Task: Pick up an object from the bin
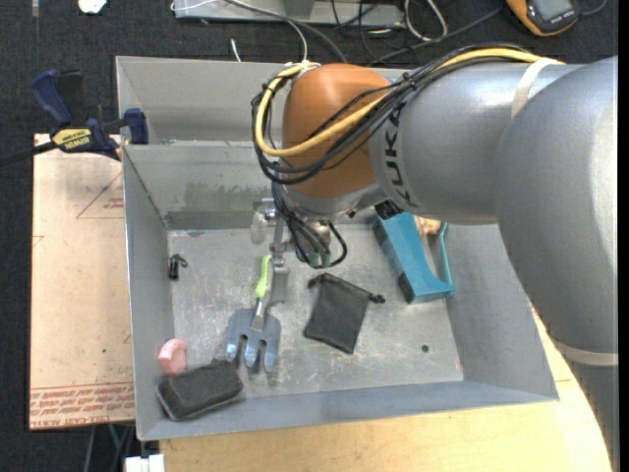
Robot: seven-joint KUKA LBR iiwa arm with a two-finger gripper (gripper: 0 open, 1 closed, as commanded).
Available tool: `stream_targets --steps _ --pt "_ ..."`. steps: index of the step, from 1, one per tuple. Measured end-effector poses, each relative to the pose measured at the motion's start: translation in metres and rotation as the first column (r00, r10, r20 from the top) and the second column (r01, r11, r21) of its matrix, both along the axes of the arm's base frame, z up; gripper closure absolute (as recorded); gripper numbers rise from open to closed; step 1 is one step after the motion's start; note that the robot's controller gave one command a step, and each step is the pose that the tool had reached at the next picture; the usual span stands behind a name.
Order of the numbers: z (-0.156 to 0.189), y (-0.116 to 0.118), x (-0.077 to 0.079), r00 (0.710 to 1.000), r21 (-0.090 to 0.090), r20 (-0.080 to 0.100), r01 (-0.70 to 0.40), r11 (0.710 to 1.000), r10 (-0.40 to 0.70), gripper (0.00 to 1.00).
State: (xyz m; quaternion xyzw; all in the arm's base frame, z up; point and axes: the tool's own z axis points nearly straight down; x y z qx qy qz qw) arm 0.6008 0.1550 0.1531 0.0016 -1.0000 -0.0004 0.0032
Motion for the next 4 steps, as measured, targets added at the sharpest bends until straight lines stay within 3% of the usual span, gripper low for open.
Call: stream_targets --steps 1,2,3,4 --pt "0.005 -0.001 0.002 1.000 0.001 0.008 0.003 1.000 -0.003 0.00" --pt "0.010 -0.024 0.001 0.989 0.002 0.006 -0.146 0.989 0.146 0.00" --pt "-0.016 -0.059 -0.005 0.998 0.003 0.009 -0.055 0.999 0.055 0.00" --pt "-0.035 -0.095 -0.016 0.999 0.001 0.011 -0.035 0.999 0.035 0.00"
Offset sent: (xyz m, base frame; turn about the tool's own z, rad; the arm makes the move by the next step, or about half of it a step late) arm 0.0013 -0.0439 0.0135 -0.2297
